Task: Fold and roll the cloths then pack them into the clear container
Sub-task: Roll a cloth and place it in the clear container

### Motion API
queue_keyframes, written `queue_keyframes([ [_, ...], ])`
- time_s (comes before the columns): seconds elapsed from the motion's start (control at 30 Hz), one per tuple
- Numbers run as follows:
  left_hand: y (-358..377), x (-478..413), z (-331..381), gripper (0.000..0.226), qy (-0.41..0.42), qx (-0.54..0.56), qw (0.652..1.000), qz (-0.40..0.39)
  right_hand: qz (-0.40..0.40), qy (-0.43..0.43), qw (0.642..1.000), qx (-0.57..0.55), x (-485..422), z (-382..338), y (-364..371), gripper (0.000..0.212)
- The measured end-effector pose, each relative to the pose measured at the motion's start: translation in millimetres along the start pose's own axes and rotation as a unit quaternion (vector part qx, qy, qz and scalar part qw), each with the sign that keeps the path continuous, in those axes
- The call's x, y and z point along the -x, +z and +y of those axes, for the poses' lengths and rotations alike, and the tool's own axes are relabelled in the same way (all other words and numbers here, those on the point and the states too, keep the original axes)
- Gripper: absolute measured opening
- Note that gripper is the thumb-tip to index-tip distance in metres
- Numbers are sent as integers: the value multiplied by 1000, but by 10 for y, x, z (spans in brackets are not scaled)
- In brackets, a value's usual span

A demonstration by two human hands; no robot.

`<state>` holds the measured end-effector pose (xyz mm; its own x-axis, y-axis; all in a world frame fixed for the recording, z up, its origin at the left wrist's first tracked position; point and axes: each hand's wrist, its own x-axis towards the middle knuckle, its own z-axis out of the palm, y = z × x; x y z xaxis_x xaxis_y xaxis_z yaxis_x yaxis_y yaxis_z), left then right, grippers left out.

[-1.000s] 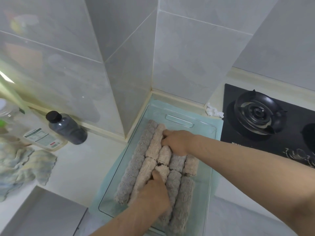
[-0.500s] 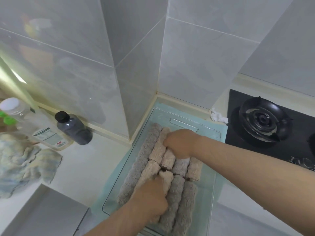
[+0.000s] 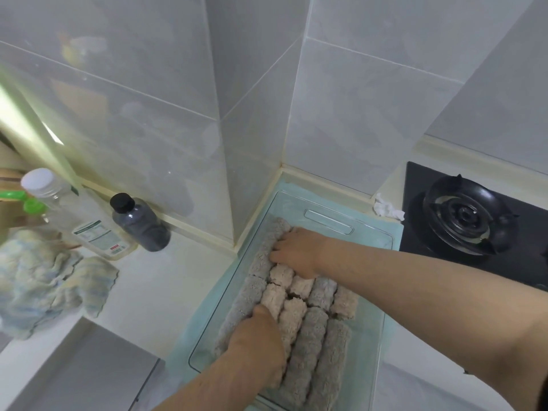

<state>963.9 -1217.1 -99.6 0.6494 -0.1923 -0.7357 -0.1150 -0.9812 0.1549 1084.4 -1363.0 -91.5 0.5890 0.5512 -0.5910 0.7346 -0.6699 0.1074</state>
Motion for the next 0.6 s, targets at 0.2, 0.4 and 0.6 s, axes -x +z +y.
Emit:
queue_keyframes([
  [0.2, -32, -68, -9, 50, -10, 66, 998, 2, -33, 1, 999, 35, -64, -5, 3, 37],
  [0.4, -18, -165, -111, 45, 21, 86, 996, 20, -78, 14, 997, 26, -73, -88, 21, 47],
  [0.6, -28, -194, -104, 47, 6, 100, 995, 17, -118, 43, 991, -48, -32, -97, -16, 62],
])
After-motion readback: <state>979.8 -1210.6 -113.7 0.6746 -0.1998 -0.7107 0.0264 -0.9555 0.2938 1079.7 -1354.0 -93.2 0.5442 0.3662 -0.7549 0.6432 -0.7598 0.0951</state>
